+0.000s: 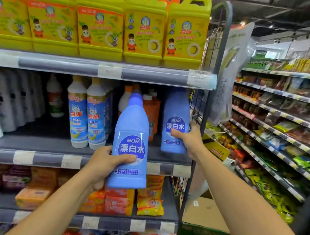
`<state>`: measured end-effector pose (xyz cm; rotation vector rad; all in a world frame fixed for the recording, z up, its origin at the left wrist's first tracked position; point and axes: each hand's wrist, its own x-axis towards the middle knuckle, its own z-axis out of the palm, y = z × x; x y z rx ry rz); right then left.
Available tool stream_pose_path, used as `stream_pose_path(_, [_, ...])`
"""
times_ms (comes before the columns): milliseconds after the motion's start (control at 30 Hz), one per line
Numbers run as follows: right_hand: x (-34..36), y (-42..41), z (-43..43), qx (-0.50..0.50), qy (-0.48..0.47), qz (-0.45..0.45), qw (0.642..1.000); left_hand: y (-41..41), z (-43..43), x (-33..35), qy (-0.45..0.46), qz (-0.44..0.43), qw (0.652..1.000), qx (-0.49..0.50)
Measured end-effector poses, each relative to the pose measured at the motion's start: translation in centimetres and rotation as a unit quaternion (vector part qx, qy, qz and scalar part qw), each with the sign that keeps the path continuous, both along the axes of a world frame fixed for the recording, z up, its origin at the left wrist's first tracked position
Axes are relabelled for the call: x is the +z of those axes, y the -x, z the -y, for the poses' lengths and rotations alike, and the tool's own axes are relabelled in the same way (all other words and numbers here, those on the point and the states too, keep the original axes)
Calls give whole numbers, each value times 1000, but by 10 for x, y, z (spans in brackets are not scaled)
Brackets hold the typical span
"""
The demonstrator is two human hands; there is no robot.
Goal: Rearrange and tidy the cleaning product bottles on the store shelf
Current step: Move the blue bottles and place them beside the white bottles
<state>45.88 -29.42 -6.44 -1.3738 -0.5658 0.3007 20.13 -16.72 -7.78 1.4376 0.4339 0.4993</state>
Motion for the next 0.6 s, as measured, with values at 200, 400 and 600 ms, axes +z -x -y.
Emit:
stream_pose_path(200, [-17,-28,-22,-66,51,30,996,-15,0,4,-10,10,1000,9])
stream_pose_path(400, [-22,-48,-34,-94,47,21,994,-22,-2,6,-26,8,1000,8])
stream_pose_path(600, [-26,-61,-44,-101,87,59,989,-31,-1,2,-18,7,1000,9])
